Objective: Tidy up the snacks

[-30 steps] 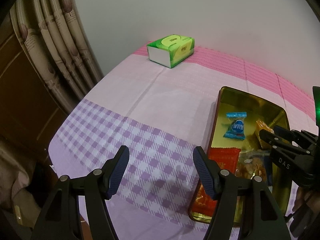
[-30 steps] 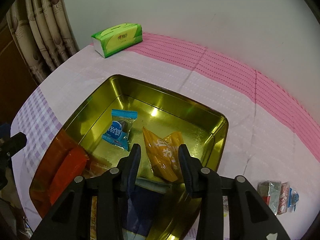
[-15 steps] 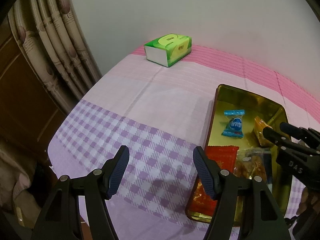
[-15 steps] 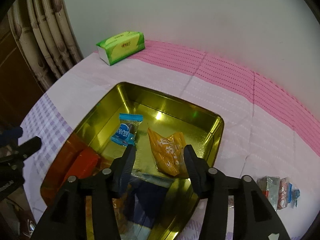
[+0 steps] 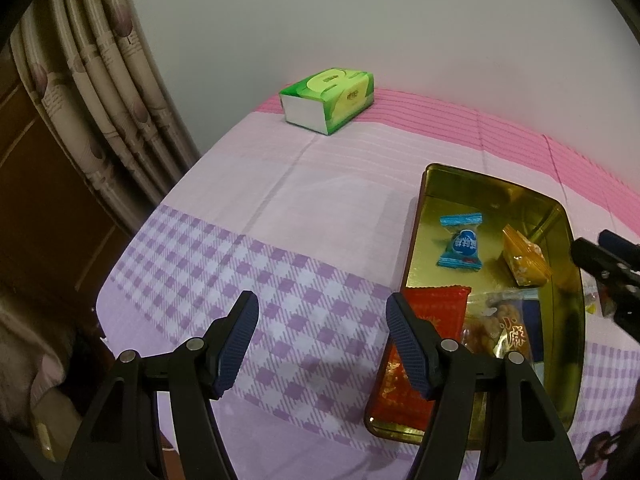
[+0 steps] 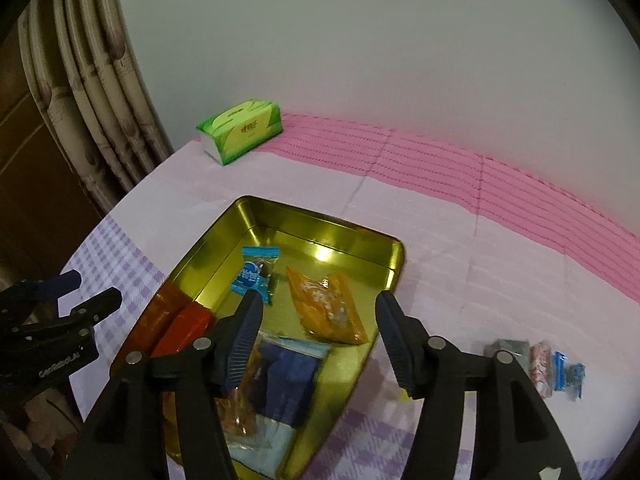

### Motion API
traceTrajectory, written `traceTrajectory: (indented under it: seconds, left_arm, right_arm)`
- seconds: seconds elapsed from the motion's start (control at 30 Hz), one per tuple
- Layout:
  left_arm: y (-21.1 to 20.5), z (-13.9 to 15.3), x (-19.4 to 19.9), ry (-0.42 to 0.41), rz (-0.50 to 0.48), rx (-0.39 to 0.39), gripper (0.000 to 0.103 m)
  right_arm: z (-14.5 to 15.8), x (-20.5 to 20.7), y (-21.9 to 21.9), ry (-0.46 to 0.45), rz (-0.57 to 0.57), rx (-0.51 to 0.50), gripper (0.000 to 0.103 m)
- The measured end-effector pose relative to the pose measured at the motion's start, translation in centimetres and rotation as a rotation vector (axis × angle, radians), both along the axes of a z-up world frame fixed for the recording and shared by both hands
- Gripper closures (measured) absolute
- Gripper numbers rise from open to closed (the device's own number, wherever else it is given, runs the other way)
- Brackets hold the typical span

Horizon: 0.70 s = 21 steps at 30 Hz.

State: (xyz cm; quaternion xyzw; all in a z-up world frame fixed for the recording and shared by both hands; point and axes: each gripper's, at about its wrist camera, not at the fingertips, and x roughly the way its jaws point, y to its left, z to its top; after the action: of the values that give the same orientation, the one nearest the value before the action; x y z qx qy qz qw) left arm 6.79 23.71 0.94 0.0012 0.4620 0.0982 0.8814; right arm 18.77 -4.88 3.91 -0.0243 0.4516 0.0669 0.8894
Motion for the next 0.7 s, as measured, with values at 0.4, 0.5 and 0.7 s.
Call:
traceTrajectory:
  seconds: [0.4, 0.5, 0.7]
  left_arm:
    - [-1.0, -0.1, -0.2, 0.001, -0.029, 0.033, 0.036]
    - [-1.1, -0.2, -0.2, 0.004, -0.033, 0.037, 0.036]
    - [-1.2, -0.4, -0.2, 0.01, -0.029, 0.04, 0.036]
  right_arm:
    - [1.2, -2.4, -6.3, -0.033, -0.112, 0.01, 0.045]
    - [1.0, -3.2, -8.0, -0.036, -0.14, -0.006, 0.045]
    - [1.0, -5.5, -12.6, -0.038, -0.221, -0.029, 0.045]
